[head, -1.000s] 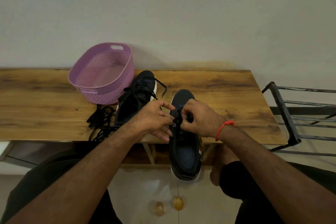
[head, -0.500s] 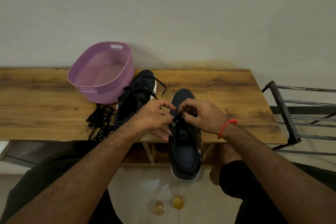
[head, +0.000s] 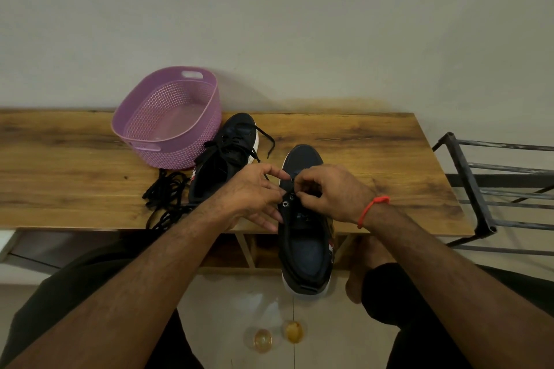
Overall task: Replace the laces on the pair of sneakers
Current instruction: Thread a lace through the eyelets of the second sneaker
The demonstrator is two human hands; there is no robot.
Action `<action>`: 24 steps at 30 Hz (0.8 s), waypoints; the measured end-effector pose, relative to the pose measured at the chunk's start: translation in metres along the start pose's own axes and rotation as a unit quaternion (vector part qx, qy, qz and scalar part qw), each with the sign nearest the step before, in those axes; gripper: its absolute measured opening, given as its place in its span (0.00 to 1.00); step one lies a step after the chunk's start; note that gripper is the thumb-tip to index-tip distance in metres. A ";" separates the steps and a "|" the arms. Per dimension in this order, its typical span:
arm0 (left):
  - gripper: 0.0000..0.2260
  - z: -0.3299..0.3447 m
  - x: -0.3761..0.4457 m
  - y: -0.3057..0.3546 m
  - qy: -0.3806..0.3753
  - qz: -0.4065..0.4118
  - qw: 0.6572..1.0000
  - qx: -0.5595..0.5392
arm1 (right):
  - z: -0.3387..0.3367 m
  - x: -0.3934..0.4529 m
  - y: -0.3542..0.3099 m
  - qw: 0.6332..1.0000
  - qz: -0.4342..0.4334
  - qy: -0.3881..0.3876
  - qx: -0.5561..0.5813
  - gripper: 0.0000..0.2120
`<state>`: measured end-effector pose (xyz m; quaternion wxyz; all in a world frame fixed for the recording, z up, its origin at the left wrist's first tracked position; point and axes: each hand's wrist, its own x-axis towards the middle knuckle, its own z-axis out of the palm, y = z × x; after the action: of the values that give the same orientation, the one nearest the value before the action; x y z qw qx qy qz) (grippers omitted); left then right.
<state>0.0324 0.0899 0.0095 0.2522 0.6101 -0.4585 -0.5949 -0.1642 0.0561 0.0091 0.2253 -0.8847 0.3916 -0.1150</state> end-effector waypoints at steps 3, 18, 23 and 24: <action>0.15 0.001 -0.002 0.001 0.002 0.003 1.000 0.004 | -0.001 0.001 -0.001 0.999 -0.013 -0.014 -0.036 0.02; 0.12 0.010 -0.006 0.000 0.097 0.069 0.992 0.031 | 0.000 -0.004 0.004 0.993 0.066 0.023 0.096 0.06; 0.10 0.014 -0.011 -0.003 0.048 0.058 0.994 0.074 | 0.000 -0.002 0.005 0.992 0.075 0.018 0.095 0.06; 0.10 0.015 -0.011 -0.003 0.054 0.061 0.994 0.074 | 0.000 -0.002 0.004 0.992 0.076 0.021 0.096 0.06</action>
<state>0.0204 0.1040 0.0100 0.2668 0.6292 -0.5233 -0.5091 -0.1684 0.0549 0.0073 0.3087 -0.8243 0.4493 -0.1528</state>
